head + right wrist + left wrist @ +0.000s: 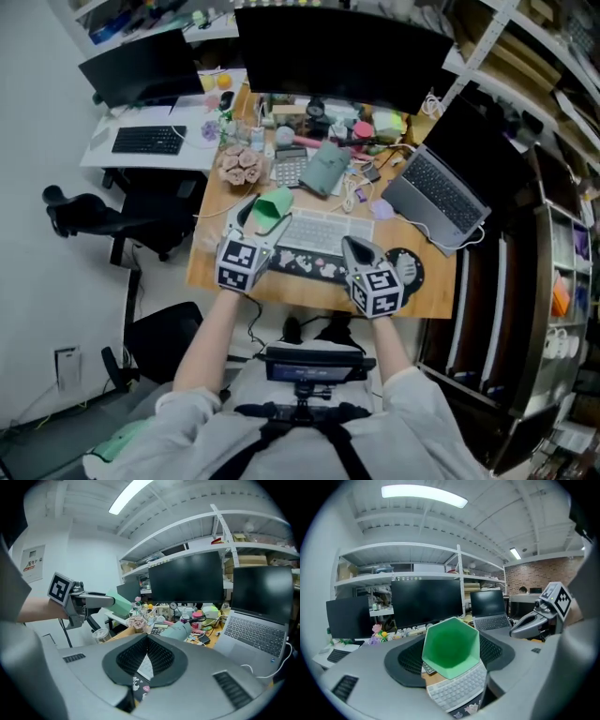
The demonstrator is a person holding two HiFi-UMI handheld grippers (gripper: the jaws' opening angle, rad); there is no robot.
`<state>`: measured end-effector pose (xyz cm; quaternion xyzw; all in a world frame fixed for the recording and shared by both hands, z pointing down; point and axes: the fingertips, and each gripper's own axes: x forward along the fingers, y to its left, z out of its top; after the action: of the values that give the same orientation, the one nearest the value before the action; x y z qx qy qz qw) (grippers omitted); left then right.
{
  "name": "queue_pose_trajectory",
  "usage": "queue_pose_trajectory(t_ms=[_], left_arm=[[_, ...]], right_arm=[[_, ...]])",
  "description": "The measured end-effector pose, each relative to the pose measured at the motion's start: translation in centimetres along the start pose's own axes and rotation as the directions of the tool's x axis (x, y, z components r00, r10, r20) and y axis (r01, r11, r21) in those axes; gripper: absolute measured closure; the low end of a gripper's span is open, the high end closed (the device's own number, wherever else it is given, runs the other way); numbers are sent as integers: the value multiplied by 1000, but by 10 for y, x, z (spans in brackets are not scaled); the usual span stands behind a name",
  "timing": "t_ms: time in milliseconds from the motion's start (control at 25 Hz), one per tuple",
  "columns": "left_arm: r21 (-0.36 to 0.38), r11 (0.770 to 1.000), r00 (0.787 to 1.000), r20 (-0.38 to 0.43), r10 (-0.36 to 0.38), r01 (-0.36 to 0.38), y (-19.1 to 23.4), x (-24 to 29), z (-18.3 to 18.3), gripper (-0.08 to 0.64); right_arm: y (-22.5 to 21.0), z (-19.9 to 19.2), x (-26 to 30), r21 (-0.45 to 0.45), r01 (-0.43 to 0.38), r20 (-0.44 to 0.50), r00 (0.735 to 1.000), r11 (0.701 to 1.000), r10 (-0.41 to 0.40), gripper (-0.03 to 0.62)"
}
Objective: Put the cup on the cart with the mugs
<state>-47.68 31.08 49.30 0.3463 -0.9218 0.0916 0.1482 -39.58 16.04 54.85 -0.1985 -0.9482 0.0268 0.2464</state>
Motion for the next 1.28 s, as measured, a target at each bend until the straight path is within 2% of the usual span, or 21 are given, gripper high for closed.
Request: queue_pose_trajectory(t_ms=[200,360,480,680,800,920,1120,1280], left_arm=[[36,993,993,31,-117,116,-41,-7,5,226],[63,974,975,35,-222,219,-84,-2,10,225],[83,952,954,40,-297,293,-119,8,19,226],[118,909,912,42,-407,400,-185,18,34,226],[142,883,888,51,-457,446,-230,21,40,226],[161,861,867,48,-496,483,-283,23,49,225],[208,797,809,38,-586,567,-386,23,70,225],[258,732,748,50,-662,630,-464,24,90,226]], right_arm=[[-10,-18,-40,47,116,20,993,992,-117,584],[-36,-34,-86,117,230,21,972,966,-234,584],[-60,-46,-129,153,321,27,944,935,-329,584],[-96,-71,-200,238,442,30,886,865,-462,584],[-116,-82,-241,250,495,47,852,832,-521,584],[-131,-89,-284,273,517,65,832,811,-552,584],[-158,-106,-368,293,568,92,784,769,-614,584],[-178,-119,-431,313,599,106,749,737,-654,584]])
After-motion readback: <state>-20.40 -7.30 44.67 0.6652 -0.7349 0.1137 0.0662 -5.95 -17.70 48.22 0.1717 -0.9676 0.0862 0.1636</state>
